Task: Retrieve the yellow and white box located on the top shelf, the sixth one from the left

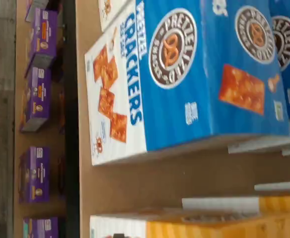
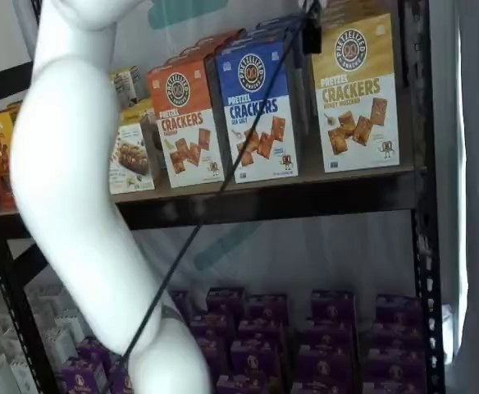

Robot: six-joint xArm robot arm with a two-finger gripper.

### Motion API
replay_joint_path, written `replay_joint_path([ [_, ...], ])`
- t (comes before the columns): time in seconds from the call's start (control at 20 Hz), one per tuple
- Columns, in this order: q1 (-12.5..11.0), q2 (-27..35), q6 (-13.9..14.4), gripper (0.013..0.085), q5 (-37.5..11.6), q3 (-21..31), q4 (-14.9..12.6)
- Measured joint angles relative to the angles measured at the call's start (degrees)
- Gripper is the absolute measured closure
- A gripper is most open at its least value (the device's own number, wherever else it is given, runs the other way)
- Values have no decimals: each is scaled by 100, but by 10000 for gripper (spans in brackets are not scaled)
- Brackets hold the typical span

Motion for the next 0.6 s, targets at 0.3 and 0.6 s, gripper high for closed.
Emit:
replay_joint_path([
  [0.3, 63, 144, -82, 130, -436, -6, 79],
  [0.6, 360, 210, 6, 130, -772, -29, -169],
])
